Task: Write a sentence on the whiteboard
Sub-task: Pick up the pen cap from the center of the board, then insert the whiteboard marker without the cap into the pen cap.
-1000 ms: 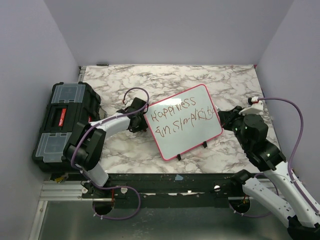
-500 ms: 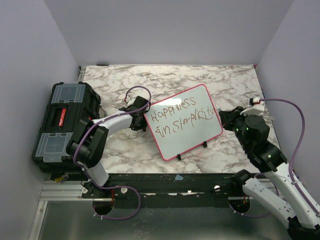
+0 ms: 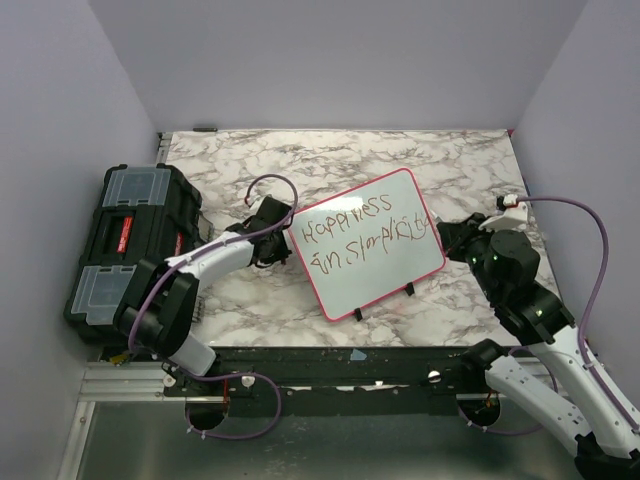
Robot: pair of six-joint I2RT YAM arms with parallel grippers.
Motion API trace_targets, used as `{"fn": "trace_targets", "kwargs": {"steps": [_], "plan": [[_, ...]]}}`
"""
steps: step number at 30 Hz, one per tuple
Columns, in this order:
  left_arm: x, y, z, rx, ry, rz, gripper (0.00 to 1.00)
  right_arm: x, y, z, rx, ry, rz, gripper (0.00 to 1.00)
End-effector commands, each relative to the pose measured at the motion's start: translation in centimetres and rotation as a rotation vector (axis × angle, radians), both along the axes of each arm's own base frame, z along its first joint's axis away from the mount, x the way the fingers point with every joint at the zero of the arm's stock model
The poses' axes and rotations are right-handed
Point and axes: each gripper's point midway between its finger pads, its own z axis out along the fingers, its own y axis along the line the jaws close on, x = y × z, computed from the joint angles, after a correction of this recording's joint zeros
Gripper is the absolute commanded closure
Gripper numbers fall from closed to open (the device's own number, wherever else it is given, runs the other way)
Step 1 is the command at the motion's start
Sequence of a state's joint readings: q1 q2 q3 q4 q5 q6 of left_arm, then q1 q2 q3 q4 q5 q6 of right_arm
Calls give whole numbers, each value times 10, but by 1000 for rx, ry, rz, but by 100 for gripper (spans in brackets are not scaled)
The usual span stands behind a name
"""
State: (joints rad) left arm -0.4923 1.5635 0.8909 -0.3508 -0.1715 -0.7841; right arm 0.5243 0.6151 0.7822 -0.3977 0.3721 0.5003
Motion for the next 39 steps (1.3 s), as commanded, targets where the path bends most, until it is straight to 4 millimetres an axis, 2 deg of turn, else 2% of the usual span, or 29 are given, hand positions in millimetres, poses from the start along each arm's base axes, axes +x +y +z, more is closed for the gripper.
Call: {"fn": "trace_targets", "kwargs": {"steps": [1,6,11,21,26,30,39], "plan": [[-1,9,23,34,-91,-61,100,-2,11,20,-2,-53,76,99],[-10,14,44,33,-154,-112,100,-5,33,32,1,-88,207,99],[-19,21,65,44,-223,-166,100,-8,47,41,-1,-111,291,99],[-35,29,139,14,-490,-266,100,-10,76,48,42,-130,432,99],[-45,16,185,-91,-643,-332,100,-15,93,55,50,-156,534,99],[-51,15,214,-73,-710,-406,100,-25,109,58,44,-165,655,99],[-76,-7,238,-115,-839,-650,100,-50,137,49,71,-108,888,99]]}}
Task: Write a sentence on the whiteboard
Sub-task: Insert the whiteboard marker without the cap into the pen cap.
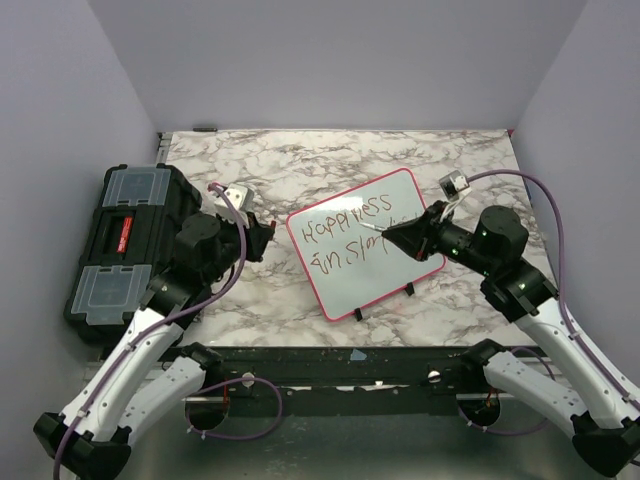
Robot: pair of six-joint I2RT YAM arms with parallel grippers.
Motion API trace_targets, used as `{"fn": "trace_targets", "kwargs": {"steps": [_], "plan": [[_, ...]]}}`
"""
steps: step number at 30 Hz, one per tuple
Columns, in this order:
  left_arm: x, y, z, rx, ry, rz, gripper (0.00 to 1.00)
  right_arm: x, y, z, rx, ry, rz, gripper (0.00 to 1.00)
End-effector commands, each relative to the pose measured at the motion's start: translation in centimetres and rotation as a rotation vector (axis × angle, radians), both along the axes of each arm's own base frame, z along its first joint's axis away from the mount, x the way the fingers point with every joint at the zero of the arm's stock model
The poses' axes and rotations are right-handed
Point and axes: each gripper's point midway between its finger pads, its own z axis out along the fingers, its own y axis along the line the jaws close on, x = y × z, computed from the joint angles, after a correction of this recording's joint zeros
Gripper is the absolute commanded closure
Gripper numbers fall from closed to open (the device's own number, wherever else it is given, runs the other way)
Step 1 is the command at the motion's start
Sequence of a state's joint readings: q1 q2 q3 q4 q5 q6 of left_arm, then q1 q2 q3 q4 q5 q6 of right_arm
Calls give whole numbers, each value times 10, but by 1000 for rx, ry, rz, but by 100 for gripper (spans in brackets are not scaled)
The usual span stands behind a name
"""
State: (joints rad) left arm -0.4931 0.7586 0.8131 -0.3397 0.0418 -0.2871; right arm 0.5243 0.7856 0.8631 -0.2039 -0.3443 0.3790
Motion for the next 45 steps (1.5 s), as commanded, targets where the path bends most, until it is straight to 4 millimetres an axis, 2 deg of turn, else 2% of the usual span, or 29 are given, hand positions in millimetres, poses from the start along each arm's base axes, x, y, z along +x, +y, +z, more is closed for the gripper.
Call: {"fn": "trace_targets", "kwargs": {"steps": [1,5,8,11,12,18,22,28,32,36,41,45], "plan": [[-23,-20,20,5,-134,-210,100,-22,18,10,18,-17,177,99],[-32,-29,24,-19,-164,-279,100,-25,20,5,14,-5,194,99],[-35,-38,19,-1,-151,-343,100,-29,21,3,14,5,212,99],[-55,-59,36,-75,-239,-511,100,-34,23,1,11,16,246,99],[-57,-63,36,-82,-255,-532,100,-36,23,1,8,17,255,99],[-64,-89,15,20,-221,-672,100,-42,22,0,-19,39,279,99],[-68,-98,7,86,-295,-731,100,-45,20,-1,-48,69,288,99],[-65,-110,6,98,-349,-774,100,-46,16,-2,-83,95,275,99],[-79,-127,-9,170,-402,-899,100,-52,17,-4,-90,133,303,99],[-74,-133,-19,200,-427,-884,100,-55,14,-8,-113,158,302,99],[-62,-136,-18,226,-483,-846,100,-57,11,-14,-127,180,293,99],[-63,-136,-13,223,-535,-853,100,-58,12,-17,-127,198,301,100]]}}
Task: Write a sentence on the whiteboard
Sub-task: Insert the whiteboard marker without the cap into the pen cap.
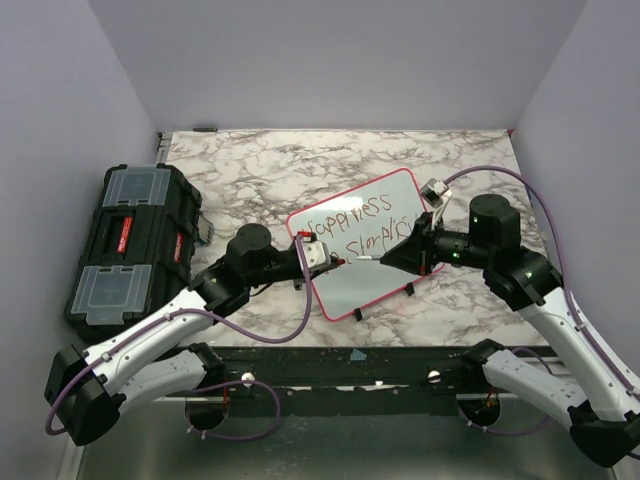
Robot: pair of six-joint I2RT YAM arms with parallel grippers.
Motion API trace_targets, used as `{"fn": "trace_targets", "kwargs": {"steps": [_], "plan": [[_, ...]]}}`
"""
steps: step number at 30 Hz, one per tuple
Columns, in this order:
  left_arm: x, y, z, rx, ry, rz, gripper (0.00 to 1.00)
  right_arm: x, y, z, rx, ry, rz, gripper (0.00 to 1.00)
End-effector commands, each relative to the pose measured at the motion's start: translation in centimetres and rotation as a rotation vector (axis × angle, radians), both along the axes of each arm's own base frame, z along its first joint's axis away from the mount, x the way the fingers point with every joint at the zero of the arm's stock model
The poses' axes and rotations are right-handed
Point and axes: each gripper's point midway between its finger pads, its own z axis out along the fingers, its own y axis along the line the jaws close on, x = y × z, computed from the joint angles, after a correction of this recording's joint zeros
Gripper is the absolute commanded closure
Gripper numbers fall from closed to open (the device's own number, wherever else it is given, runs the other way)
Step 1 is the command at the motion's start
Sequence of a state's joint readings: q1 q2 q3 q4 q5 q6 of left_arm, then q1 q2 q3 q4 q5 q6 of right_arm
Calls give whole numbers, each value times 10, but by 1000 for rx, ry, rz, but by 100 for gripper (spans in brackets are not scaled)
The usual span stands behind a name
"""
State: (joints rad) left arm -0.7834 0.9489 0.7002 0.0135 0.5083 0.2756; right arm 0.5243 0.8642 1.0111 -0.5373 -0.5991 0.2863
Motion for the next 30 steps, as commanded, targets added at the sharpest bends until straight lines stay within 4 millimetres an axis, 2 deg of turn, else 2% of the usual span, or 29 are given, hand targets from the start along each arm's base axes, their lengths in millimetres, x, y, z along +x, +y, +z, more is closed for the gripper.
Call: {"fn": "trace_targets", "kwargs": {"steps": [1,18,30], "plan": [[4,-3,13,-39,-111,-12,100,-9,1,2,-1,21,37,99],[-5,-8,14,-44,-84,-67,100,-1,13,-5,34,65,49,99],[-7,-11,21,-63,-82,-84,100,2,16,-12,31,93,53,99]]}}
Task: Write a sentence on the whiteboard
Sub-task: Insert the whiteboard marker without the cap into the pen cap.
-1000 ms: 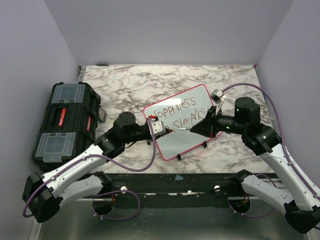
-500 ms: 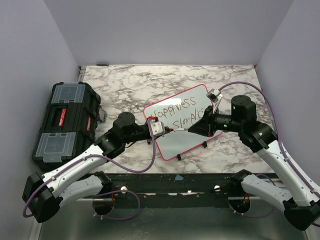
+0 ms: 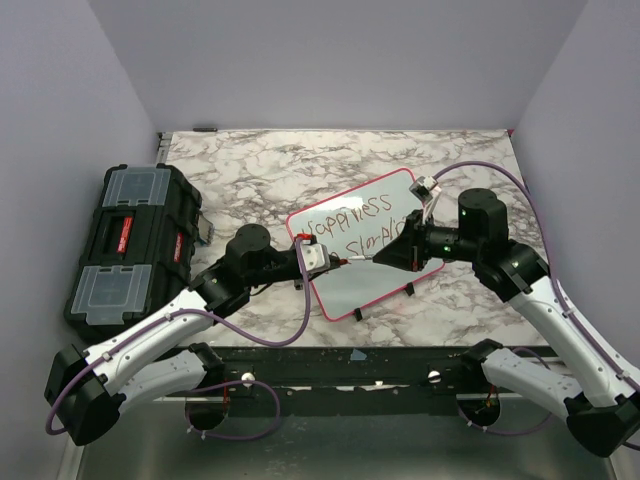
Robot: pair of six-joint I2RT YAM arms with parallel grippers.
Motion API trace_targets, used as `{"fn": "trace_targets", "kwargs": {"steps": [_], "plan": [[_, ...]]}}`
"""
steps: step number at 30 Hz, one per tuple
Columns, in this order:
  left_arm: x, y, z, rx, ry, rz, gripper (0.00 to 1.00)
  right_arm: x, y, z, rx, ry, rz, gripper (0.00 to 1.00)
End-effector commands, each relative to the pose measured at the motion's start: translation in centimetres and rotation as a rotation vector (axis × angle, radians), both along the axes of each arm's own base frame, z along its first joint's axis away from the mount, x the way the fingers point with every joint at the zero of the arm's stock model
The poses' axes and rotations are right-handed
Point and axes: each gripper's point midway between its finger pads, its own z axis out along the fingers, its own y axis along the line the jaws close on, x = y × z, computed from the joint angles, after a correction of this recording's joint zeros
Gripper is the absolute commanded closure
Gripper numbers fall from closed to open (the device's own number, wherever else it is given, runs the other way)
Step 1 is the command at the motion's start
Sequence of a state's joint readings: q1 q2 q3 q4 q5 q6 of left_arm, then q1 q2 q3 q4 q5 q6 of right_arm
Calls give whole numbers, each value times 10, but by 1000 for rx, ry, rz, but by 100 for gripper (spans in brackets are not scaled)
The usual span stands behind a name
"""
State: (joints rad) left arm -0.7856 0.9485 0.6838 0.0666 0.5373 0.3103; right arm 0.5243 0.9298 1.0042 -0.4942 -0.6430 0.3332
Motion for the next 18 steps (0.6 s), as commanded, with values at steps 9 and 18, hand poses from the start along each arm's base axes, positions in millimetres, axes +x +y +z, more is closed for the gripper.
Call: {"fn": "trace_targets", "kwargs": {"steps": [9,18], "plan": [[-6,-9,20,-52,-23,-58,100,-3,5,-10,7,38,32,99],[-6,-10,23,-59,-17,-58,100,-5,5,-16,-4,58,40,99]]}}
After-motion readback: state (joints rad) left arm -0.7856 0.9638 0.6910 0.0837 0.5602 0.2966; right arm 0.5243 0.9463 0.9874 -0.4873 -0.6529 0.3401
